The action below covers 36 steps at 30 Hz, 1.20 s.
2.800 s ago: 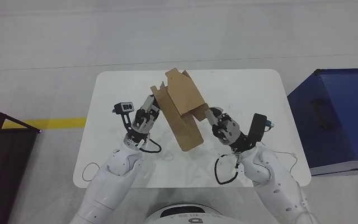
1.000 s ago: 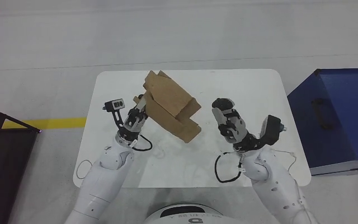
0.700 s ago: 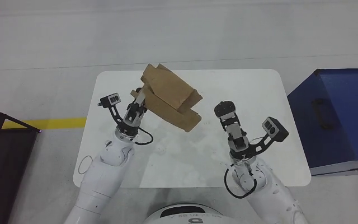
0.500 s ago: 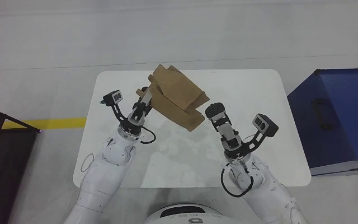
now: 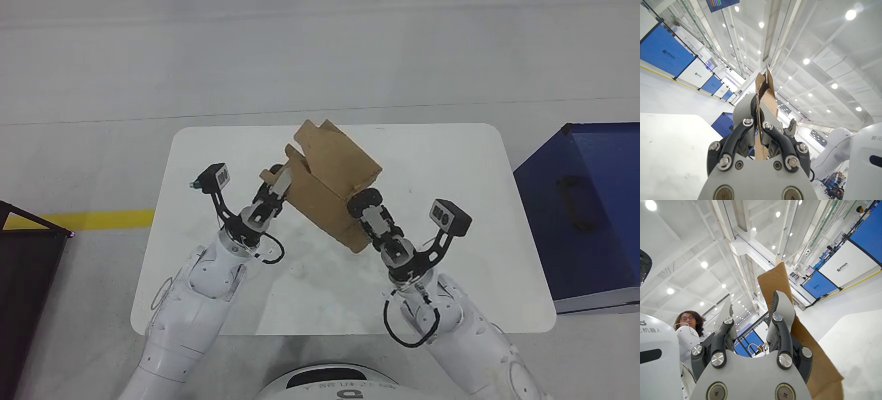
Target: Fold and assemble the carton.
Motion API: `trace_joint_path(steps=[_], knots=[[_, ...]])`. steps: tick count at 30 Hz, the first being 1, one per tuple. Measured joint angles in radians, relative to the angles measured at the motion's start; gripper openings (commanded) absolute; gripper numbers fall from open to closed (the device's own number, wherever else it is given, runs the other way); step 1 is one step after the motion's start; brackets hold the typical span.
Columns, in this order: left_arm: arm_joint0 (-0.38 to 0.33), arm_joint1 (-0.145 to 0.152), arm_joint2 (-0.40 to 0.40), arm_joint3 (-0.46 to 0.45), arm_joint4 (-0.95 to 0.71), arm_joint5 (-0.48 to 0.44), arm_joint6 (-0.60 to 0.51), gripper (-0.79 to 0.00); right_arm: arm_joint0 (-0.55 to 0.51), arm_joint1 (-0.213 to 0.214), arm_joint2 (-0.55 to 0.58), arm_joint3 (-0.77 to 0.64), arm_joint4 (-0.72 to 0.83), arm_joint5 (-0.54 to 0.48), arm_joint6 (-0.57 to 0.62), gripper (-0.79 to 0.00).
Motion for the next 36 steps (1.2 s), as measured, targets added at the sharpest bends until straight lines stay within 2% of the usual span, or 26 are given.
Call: trace_joint_path(steps=[6,13,21,26,32,36], knots=[[-0.006,-0.002,-0.02,0.004,-0.005,0.024,0.045,-0.785,-0.018,-0.003,0.045,0.005,-0.01,0.02,-0.039,-0.317],[-0.016,-0.005,-0.039,0.018,0.054,0.051,0.086,-0.785,-0.093,0.002,0.104,-0.073,-0.042,0.004,-0.048,-0.317],[-0.026,-0.005,-0.025,0.021,0.093,0.025,0.055,-0.785,-0.055,-0.011,0.06,-0.059,-0.067,0.05,-0.005,-0.366],[-0.02,-0.002,-0.022,0.012,0.063,-0.02,0.022,-0.785,-0.015,-0.019,0.063,-0.003,-0.094,0.102,-0.013,-0.329],[-0.021,0.004,-0.019,-0.001,-0.003,-0.04,-0.022,-0.785,-0.013,-0.02,0.09,0.016,-0.084,0.112,-0.006,-0.311],[-0.021,0.006,-0.012,-0.004,-0.027,-0.042,-0.051,-0.785,-0.021,-0.019,0.098,0.007,-0.058,0.102,0.021,-0.336]])
